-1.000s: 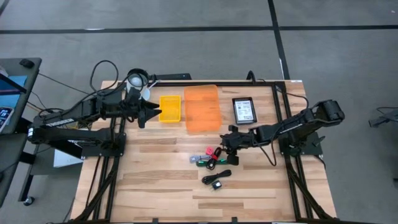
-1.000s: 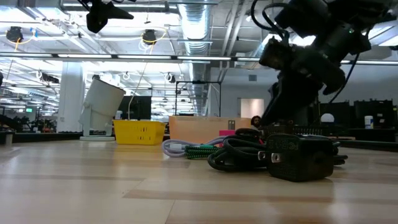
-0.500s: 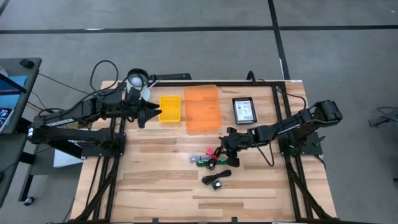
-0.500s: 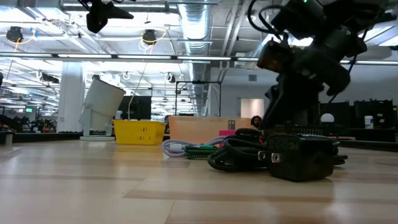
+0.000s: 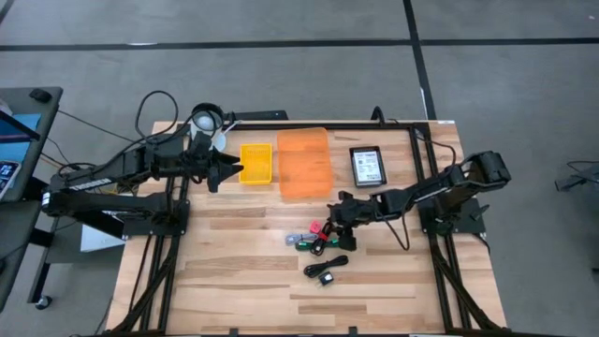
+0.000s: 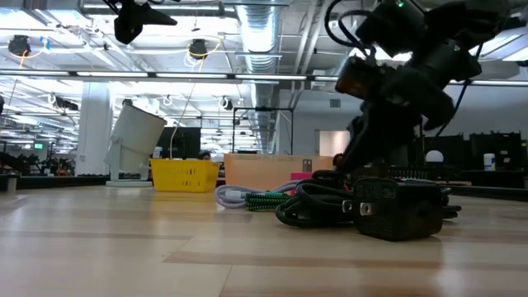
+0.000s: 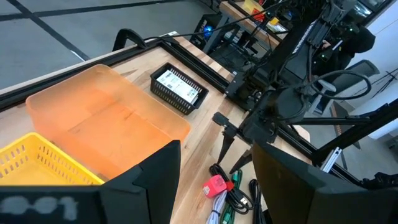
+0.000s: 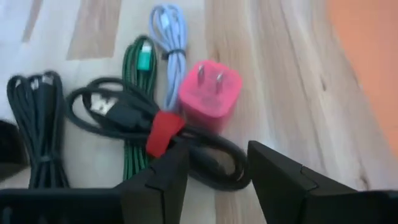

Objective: Pick and place items into bin
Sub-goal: Put the top black USB cable into the orange bin, then put the black USB cable into the orange bin

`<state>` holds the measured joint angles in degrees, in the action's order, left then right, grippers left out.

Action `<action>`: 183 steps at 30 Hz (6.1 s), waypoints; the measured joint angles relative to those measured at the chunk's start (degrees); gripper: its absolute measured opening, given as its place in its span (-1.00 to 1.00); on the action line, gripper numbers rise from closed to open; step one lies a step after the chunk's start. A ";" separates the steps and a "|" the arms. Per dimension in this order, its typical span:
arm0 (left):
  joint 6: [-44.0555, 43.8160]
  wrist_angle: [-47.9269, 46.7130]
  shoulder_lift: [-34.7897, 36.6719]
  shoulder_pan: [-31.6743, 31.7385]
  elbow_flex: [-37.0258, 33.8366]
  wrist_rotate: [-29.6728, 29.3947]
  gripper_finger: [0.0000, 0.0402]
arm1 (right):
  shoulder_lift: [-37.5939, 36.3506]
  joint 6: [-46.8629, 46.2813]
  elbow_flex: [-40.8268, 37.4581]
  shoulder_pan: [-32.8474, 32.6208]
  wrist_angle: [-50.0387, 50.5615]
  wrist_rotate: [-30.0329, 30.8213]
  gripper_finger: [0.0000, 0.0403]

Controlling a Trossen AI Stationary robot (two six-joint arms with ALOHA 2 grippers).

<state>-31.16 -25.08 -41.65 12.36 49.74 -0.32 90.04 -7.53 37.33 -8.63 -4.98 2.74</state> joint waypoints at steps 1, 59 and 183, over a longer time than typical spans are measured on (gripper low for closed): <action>-0.08 0.00 0.00 -0.02 0.00 0.00 -0.06 | 0.35 0.00 0.03 0.23 -0.20 0.02 -0.17; -0.04 -0.06 0.00 0.00 0.02 -0.07 -0.06 | -16.85 11.49 12.53 19.77 11.55 -2.26 -0.87; -0.26 -10.22 0.00 0.00 0.04 -1.57 -0.06 | 15.47 -2.33 31.79 -14.83 45.01 -6.89 -0.33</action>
<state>-31.43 -35.31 -41.65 12.36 49.78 -1.89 105.51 -9.86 69.12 -23.46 40.03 -4.15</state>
